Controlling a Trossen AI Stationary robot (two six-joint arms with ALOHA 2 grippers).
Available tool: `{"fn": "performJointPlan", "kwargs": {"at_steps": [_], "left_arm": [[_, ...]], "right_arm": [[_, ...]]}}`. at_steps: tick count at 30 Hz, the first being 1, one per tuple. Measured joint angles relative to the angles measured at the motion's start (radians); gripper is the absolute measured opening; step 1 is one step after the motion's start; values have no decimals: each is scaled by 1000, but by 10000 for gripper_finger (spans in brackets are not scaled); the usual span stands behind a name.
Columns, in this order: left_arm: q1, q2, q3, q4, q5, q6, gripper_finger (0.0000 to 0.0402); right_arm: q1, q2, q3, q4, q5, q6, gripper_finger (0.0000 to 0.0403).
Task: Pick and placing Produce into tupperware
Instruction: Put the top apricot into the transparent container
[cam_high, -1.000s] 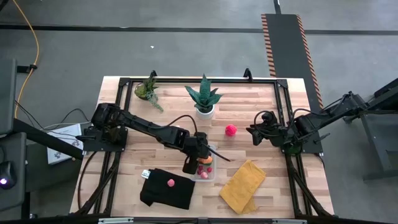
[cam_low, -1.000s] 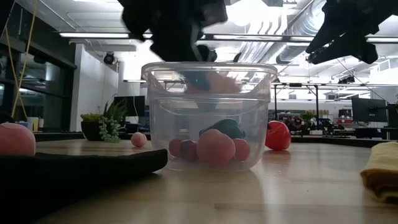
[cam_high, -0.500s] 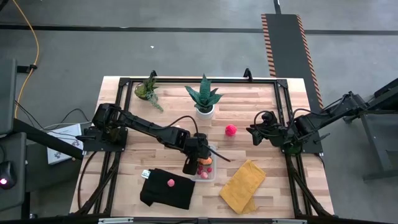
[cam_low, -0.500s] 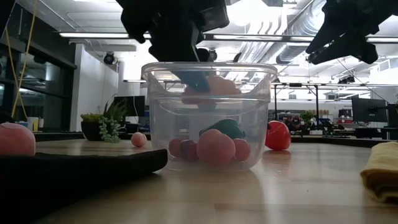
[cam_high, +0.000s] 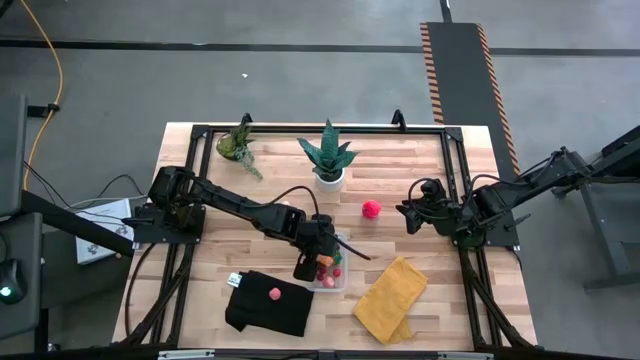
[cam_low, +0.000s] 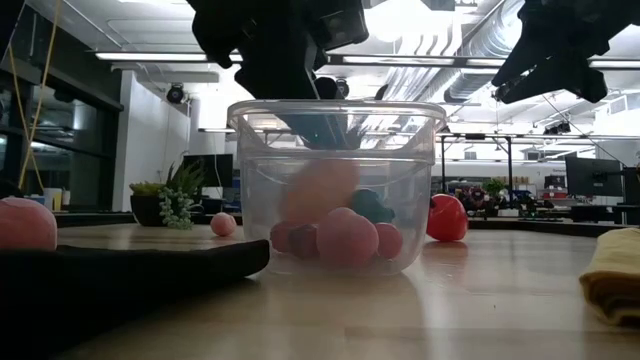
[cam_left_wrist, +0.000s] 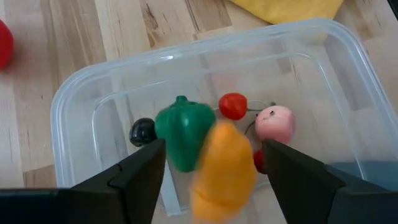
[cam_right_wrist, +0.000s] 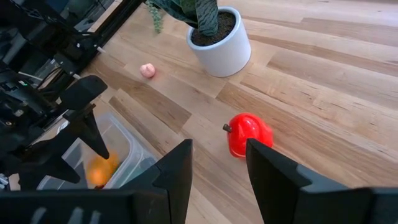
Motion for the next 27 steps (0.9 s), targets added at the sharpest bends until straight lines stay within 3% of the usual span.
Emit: {"fn": "performJointPlan", "kwargs": {"at_steps": [9,27], "left_arm": [[1,0,0,-2,-16,-27,265],[1,-93,0,-70,-69,-54,151]], "right_arm": [[0,0,0,-3,0,-7,141],[0,0,0,-13,0,-7,141]]}}
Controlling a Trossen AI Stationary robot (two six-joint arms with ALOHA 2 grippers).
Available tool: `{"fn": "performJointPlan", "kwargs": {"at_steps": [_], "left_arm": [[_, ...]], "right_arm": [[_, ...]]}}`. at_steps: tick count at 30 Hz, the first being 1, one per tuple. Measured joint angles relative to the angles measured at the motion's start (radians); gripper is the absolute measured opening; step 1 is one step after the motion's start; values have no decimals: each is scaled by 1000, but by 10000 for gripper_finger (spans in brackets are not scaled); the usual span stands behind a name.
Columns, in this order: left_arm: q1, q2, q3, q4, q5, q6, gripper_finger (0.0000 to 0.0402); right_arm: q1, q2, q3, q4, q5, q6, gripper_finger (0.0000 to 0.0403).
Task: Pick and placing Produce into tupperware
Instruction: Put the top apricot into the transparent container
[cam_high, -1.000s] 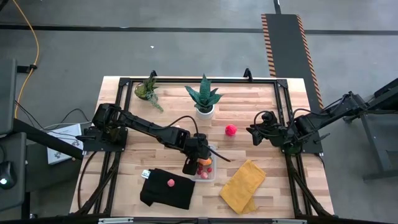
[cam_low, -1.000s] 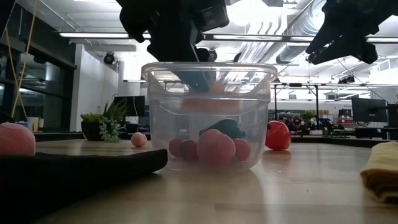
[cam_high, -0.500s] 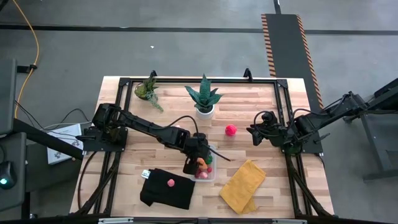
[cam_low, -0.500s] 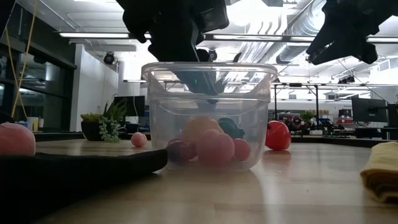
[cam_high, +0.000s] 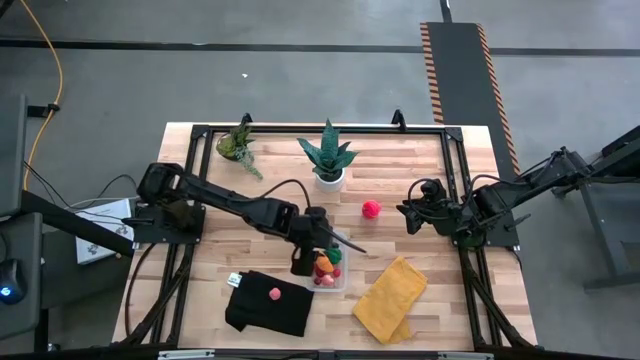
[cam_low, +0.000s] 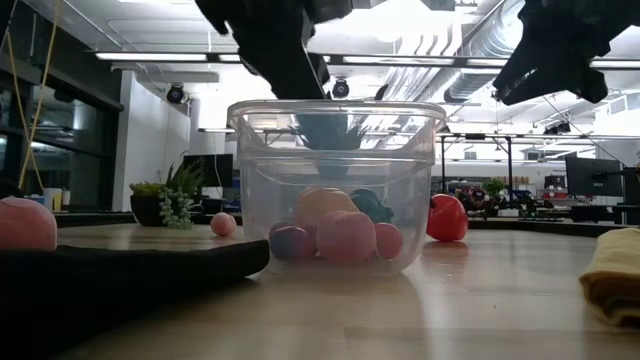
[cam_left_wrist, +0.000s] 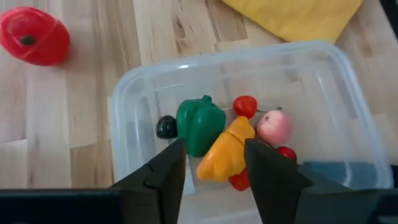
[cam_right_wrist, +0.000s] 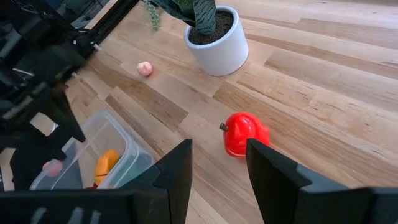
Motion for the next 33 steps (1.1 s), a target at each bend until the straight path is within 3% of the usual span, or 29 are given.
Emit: {"fn": "performJointPlan", "kwargs": {"at_steps": [20,33], "left_arm": [[15,-185,0,-291,-121,-122,72],[197,-451,-31,-430,-184,-154,49]], "right_arm": [[0,0,0,-2,6,-8,141],[0,0,0,-3,6,-11,141]]}}
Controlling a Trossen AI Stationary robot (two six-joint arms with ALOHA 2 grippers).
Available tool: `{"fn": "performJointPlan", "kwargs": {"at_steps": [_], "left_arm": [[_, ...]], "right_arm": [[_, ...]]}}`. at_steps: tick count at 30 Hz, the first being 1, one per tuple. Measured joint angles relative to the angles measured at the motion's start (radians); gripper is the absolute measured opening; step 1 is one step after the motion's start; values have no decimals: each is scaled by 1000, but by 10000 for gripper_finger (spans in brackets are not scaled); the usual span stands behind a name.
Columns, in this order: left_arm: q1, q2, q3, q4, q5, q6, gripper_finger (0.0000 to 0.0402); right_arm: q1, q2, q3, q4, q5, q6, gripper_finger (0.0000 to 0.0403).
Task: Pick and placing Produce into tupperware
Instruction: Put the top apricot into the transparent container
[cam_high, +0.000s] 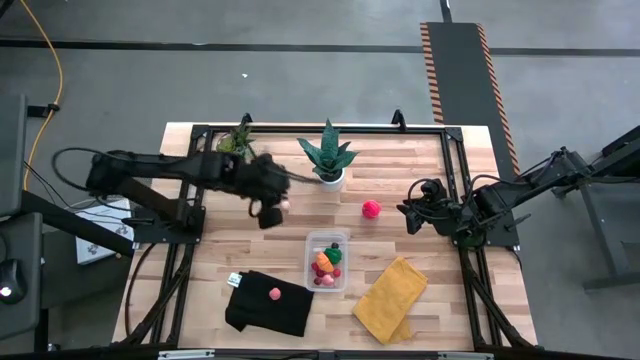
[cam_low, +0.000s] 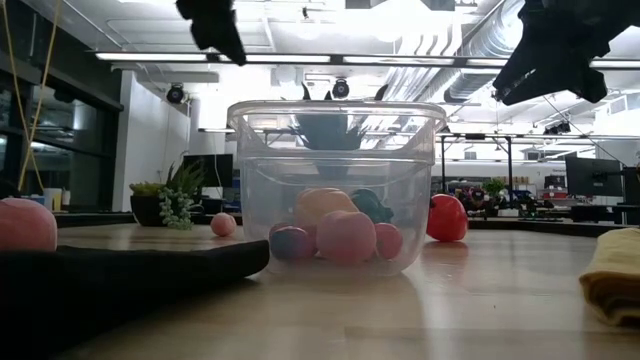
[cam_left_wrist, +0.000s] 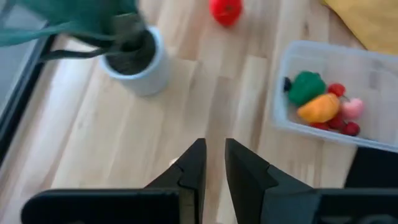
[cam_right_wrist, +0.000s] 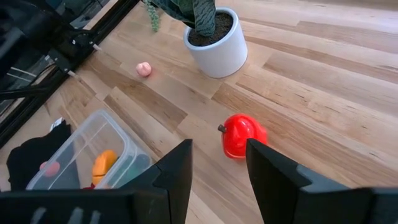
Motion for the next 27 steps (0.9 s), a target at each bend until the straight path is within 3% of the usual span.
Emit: {"fn": "performJointPlan", "kwargs": {"at_steps": [7,13,16,27], "left_arm": [[53,-205,-176,56,3,-84,48],[52,-374,-384,232,-3,-191,40],[52,-439,-486,312,-54,-262,35],[52,-487,-715,343,-183,-537,41]], "right_arm": [[0,0,0,-8,2,-12,141],[0,0,0,-6,27,-14,141],[0,0,0,-7,30,-14,141],[0,0,0,-5,42,-7,141]]}}
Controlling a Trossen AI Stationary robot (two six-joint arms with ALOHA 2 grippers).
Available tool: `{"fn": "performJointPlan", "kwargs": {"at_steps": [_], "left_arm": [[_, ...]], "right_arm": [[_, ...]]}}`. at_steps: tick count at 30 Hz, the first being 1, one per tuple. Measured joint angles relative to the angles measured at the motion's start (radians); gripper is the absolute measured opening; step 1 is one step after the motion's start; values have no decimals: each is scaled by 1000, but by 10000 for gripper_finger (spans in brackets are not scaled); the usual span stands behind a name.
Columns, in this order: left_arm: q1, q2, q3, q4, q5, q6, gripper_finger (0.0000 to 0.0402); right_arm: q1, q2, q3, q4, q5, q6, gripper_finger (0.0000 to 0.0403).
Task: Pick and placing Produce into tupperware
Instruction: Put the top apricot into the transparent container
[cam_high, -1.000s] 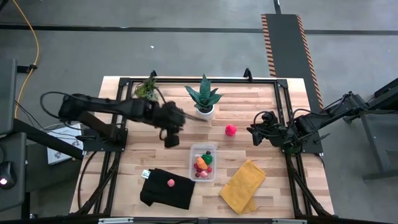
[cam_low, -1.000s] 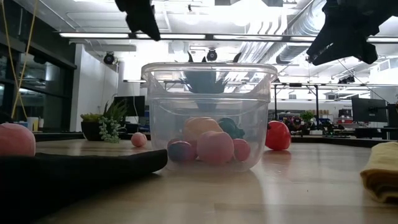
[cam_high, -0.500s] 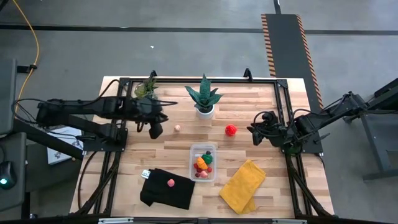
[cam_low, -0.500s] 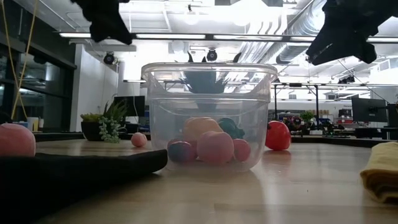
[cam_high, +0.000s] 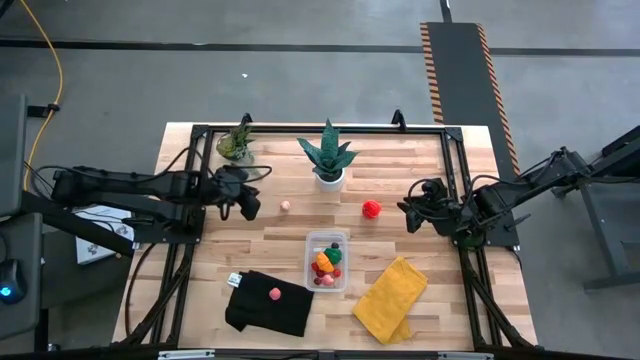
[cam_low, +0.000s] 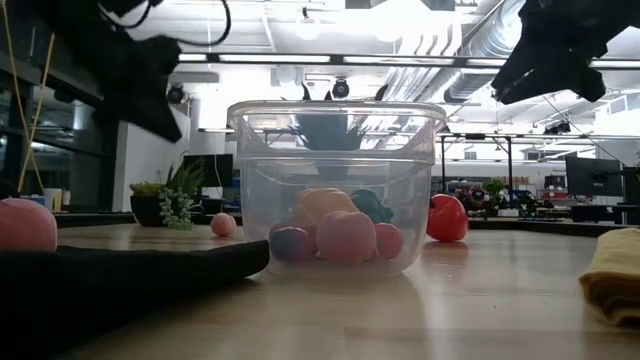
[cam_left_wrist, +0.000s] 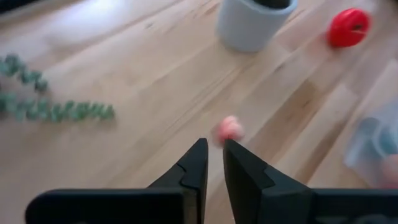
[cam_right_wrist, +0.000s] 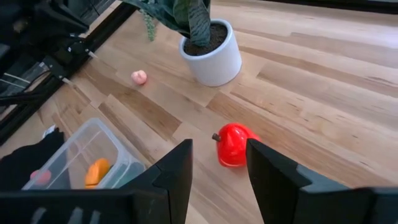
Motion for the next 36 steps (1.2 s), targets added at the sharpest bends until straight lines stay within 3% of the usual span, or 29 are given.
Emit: {"fn": "performJointPlan", "kwargs": {"at_steps": [9,12,16,20,28,36], "left_arm": [[15,0,-57,4,-40,-50,45],[51,0,-80,24,-25,40,47],[110,0,-120,141,90,205,61],[140,0,-145,249,185,321,89],[136,0,-149,305,203,500,164],[136,62,-149,319,230,572,232]], "right_arm": [[-14,0,0,0,10,0,141],[-27,0,0,0,10,0,141],[-40,0,0,0,9,0,141],[-41,0,0,5,9,-1,141],[-41,0,0,7,8,-3,141],[-41,0,0,7,7,13,141]]}}
